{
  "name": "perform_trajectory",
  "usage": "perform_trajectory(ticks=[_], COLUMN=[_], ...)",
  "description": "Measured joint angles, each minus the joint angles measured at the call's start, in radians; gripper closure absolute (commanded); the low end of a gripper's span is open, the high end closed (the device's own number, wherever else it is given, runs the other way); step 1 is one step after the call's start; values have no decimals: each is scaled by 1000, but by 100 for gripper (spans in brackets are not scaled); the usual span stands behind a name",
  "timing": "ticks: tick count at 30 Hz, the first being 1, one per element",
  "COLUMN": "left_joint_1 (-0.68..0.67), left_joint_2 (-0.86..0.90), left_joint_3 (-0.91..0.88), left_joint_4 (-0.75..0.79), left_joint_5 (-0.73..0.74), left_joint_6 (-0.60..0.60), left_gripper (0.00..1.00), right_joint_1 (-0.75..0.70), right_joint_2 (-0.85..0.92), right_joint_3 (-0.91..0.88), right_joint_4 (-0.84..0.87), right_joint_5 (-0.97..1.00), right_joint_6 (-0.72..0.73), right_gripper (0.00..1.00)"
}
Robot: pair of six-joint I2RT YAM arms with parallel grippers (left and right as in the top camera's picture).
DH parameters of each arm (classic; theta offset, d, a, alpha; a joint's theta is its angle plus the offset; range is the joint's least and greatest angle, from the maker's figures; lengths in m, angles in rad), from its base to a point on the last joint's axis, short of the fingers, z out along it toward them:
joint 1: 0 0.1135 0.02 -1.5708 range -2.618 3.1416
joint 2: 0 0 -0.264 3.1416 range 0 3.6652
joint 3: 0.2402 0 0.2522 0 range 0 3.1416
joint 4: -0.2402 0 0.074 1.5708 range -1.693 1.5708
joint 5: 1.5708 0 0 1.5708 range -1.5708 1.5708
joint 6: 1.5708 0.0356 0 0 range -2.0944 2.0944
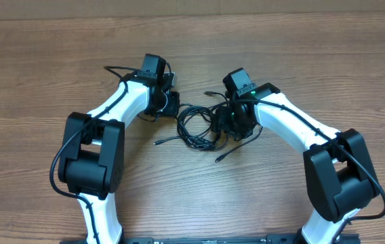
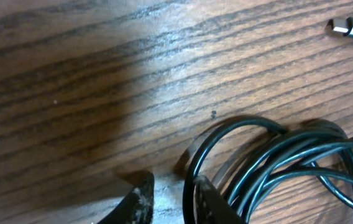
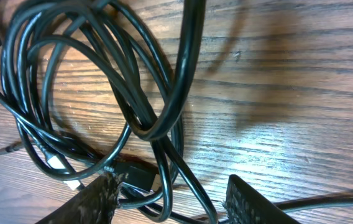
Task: Untangle cables
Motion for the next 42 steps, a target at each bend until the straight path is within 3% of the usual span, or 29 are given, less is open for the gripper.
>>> perform_trajectory(ticks=[13,24,30,42], left_joint_1=[0,-2,-3,-4], left_joint_2=[0,-1,-2,-6], left_joint_3=[11,21,23,26], left_joint_4=[-81,-142,-172,-270], left_joint_5=[-2,-64,-97,-482], left_joint_6=[0,0,-5,-166], left_gripper=[76,76,76,64], right_joint_1=[94,105,105,76], right_joint_2=[0,-38,-56,-58], right_joint_3=[-6,-217,-268,-276], right_joint_4=[8,353,412,385], right_joint_5=[170,291,385,478], right_joint_6=[-10,-6,30,59], right_gripper=[45,46,49,49])
